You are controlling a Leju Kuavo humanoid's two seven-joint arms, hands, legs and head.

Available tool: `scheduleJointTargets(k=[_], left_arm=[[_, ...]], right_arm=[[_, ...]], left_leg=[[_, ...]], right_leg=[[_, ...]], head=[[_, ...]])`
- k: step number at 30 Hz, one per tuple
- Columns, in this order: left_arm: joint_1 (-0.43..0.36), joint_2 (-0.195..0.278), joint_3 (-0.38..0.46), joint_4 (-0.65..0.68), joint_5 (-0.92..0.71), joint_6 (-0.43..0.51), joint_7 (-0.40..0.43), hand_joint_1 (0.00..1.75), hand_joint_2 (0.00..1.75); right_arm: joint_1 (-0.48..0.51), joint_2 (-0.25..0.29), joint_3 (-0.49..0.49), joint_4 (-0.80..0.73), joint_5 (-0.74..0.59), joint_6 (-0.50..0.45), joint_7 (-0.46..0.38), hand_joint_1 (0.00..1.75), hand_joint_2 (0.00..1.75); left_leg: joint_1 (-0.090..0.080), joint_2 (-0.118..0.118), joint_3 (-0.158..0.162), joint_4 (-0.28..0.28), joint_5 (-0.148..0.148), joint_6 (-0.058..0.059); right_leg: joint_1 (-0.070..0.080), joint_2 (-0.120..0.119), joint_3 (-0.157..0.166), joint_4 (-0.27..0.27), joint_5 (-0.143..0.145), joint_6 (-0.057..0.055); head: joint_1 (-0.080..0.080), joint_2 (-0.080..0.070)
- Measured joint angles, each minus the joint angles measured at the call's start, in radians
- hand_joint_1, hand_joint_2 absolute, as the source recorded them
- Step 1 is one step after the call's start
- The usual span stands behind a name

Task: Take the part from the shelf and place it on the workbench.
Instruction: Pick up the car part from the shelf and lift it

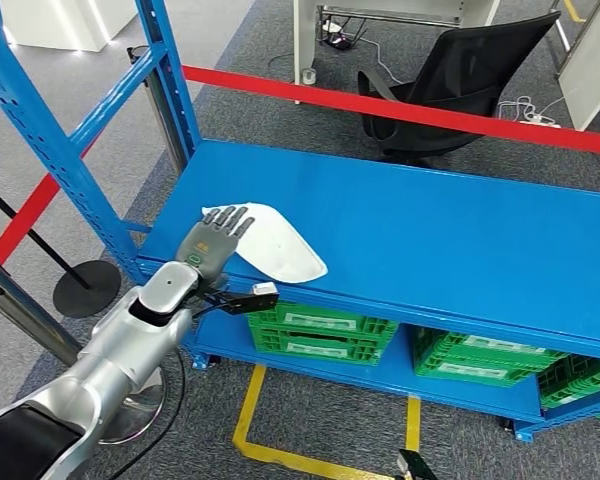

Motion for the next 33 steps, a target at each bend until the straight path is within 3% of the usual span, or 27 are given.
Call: scheduleJointTargets(k=[10, 11, 14, 15, 16, 33], left_arm=[[0.001, 0.031, 0.0, 0.043, -0.001, 0.002, -0.014, 0.1, 1.75], [0.001, 0.033, 0.0, 0.046, 0.0, 0.002, -0.016, 0.27, 1.75], [0.001, 0.036, 0.0, 0.054, 0.0, 0.002, -0.018, 1.4, 1.75], [0.001, 0.037, 0.0, 0.056, 0.0, 0.002, -0.018, 1.64, 1.75], [0.001, 0.037, 0.0, 0.058, 0.001, 0.001, -0.02, 1.73, 1.75], [0.006, 0.031, 0.026, 0.064, 0.037, -0.005, -0.034, 1.75, 1.75]], right_arm=[[0.0, 0.007, 0.002, 0.0, 0.016, 0.013, 0.0, 0.0, 0.0], [0.0, 0.008, 0.002, 0.0, 0.016, 0.014, 0.0, 0.0, 0.0], [0.0, 0.01, 0.003, 0.0, 0.017, 0.015, 0.0, 0.0, 0.0], [0.0, 0.011, 0.003, 0.0, 0.017, 0.015, 0.0, 0.0, 0.0], [0.0, 0.011, 0.003, 0.0, 0.018, 0.016, 0.0, 0.0, 0.0], [0.0, 0.016, 0.003, 0.0, 0.031, 0.022, 0.0, 0.0, 0.0]], left_leg=[[0.0, 0.0, 0.0, 0.0, 0.0, 0.0], [0.0, 0.0, 0.0, 0.0, 0.0, 0.0], [0.0, 0.0, 0.0, 0.0, 0.0, 0.0], [0.0, 0.0, 0.0, 0.0, 0.0, 0.0], [0.0, 0.0, 0.0, 0.0, 0.0, 0.0], [0.0, 0.0, 0.0, 0.0, 0.002, 0.001]], right_leg=[[0.0, 0.0, 0.0, 0.0, 0.0, 0.0], [0.0, 0.0, 0.0, 0.0, 0.0, 0.0], [0.0, 0.0, 0.0, 0.0, 0.0, 0.0], [0.0, 0.0, 0.0, 0.0, 0.0, 0.0], [0.0, 0.0, 0.0, 0.0, 0.0, 0.0], [0.0, -0.001, 0.0, 0.0, 0.001, 0.0]], head=[[0.0, 0.0], [0.0, 0.0], [0.0, 0.0], [0.0, 0.0], [0.0, 0.0], [0.0, 0.0]])
